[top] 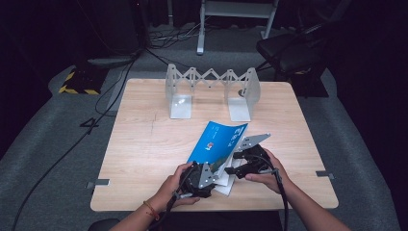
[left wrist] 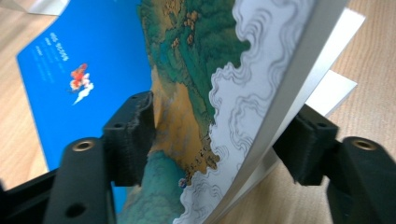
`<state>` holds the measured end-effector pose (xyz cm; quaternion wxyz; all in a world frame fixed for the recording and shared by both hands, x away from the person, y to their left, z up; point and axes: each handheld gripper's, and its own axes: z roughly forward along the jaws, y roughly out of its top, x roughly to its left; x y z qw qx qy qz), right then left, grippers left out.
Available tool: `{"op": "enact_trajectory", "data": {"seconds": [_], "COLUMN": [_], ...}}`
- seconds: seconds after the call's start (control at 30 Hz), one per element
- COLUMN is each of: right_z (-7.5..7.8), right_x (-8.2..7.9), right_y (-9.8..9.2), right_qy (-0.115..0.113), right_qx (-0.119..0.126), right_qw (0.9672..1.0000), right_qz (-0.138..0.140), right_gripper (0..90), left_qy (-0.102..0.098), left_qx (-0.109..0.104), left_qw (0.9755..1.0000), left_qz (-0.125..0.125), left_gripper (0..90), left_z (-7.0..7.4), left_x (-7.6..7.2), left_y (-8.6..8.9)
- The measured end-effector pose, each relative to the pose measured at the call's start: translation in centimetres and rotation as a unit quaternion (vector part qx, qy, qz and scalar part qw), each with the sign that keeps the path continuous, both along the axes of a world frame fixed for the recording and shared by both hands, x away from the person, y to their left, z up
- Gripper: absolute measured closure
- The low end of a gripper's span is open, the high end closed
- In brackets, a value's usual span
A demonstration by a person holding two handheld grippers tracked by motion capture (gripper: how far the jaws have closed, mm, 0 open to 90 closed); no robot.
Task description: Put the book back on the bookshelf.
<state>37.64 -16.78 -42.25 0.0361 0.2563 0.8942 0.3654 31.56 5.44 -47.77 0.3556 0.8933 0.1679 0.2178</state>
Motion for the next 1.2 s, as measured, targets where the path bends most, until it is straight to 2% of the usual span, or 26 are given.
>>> {"op": "enact_trajectory", "data": {"seconds": [0.1, 0.13, 0.17, 0.2, 0.23, 0.27, 0.3, 0.33, 0.37, 0.4, 0.47, 0.57, 0.6, 0.7, 0.73, 0.77, 0.83, 0.9, 0.93, 1.0, 1.03, 1.07, 1.13, 1.2], "right_z": [0.3, 0.3, 0.5, 0.9, 0.9, 1.2, 1.6, 1.7, 1.8, 1.8, 1.4, 0.9, 0.7, 0.4, 0.3, 0.3, -0.1, -0.8, -1.1, -1.9, -2.2, -2.6, -3.3, -4.1], "right_x": [-0.1, -0.1, -0.3, -0.5, -0.5, -0.7, -0.9, -1.1, -1.2, -1.4, -1.4, -1.1, -1.0, -0.6, -0.4, -0.4, -0.1, 0.3, 0.5, 1.0, 1.1, 1.4, 2.0, 2.7], "right_y": [-0.2, -0.2, -0.5, -1.2, -1.2, -1.7, -2.3, -2.6, -2.8, -3.0, -3.4, -3.5, -3.4, -2.8, -2.3, -2.3, -1.4, -0.4, 0.0, 0.8, 1.0, 1.5, 1.9, 2.2], "right_qy": [0.009, 0.009, 0.017, 0.019, 0.019, 0.021, 0.023, 0.013, -0.004, -0.017, -0.031, -0.057, -0.075, -0.089, -0.093, -0.093, -0.099, -0.106, -0.117, -0.119, -0.122, -0.135, -0.136, -0.169], "right_qx": [0.01, 0.01, 0.016, 0.037, 0.037, 0.046, 0.072, 0.072, 0.061, 0.061, 0.076, 0.073, 0.069, 0.074, 0.074, 0.074, 0.066, 0.048, 0.035, 0.024, 0.018, 0.002, -0.008, -0.039], "right_qw": [0.9998, 0.9998, 0.9996, 0.999, 0.999, 0.9986, 0.9972, 0.9973, 0.9981, 0.9979, 0.9961, 0.9951, 0.9941, 0.9917, 0.9906, 0.9906, 0.9887, 0.9866, 0.9856, 0.9839, 0.9833, 0.9822, 0.982, 0.9777], "right_qz": [-0.012, -0.012, -0.015, -0.019, -0.019, -0.018, -0.005, 0.001, 0.005, 0.014, 0.031, 0.036, 0.037, 0.056, 0.068, 0.068, 0.091, 0.115, 0.118, 0.132, 0.134, 0.131, 0.13, 0.119], "right_gripper": [32.9, 32.9, 31.8, 32.0, 32.0, 32.8, 33.0, 32.9, 32.2, 32.0, 31.3, 30.1, 30.1, 29.1, 28.5, 28.5, 28.5, 28.0, 28.0, 28.1, 28.7, 30.5, 36.0, 42.5], "left_qy": [0.0, -0.001, -0.004, -0.009, -0.011, -0.003, -0.003, -0.01, -0.005, 0.002, 0.021, 0.028, 0.029, 0.048, 0.053, 0.053, 0.062, 0.071, 0.074, 0.079, 0.08, 0.084, 0.087, 0.087], "left_qx": [-0.01, -0.016, -0.021, -0.023, -0.022, -0.01, -0.001, -0.001, -0.005, -0.016, -0.039, -0.038, -0.04, -0.058, -0.058, -0.058, -0.063, -0.075, -0.077, -0.076, -0.075, -0.078, -0.08, -0.079], "left_qw": [1.0, 0.9999, 0.9998, 0.9997, 0.9997, 0.9999, 0.9999, 0.9998, 0.9999, 0.9998, 0.9989, 0.9988, 0.9986, 0.997, 0.9968, 0.9968, 0.9958, 0.9941, 0.9936, 0.9931, 0.993, 0.9924, 0.992, 0.992], "left_qz": [0.001, -0.002, 0.0, -0.001, -0.002, -0.009, -0.013, -0.014, -0.014, -0.015, -0.014, -0.017, -0.016, -0.017, -0.018, -0.018, -0.025, -0.032, -0.036, -0.041, -0.044, -0.043, -0.045, -0.045], "left_gripper": [46.2, 46.2, 52.4, 60.6, 60.6, 62.9, 62.8, 63.7, 64.6, 66.0, 68.9, 70.4, 70.4, 70.3, 70.3, 70.3, 70.2, 69.7, 69.5, 69.2, 68.9, 68.7, 68.4, 68.0], "left_z": [0.2, 0.4, 0.6, 0.8, 0.9, 0.8, 0.6, 0.5, 0.6, 0.8, 1.3, 1.5, 1.5, 1.6, 1.7, 1.7, 1.7, 1.7, 1.7, 1.7, 1.7, 1.7, 1.7, 1.8], "left_x": [0.1, 0.1, -0.1, -0.1, -0.1, 0.1, 0.0, -0.1, -0.1, 0.1, 0.7, 1.1, 1.2, 1.8, 2.0, 2.0, 2.5, 2.9, 3.1, 3.4, 3.6, 3.7, 3.9, 4.1], "left_y": [0.3, 0.6, 0.8, 0.9, 0.9, 0.7, 0.5, 0.5, 0.6, 1.0, 1.8, 2.7, 3.0, 4.0, 4.3, 4.3, 4.9, 5.5, 5.8, 6.3, 6.6, 6.9, 7.4, 7.9]}}
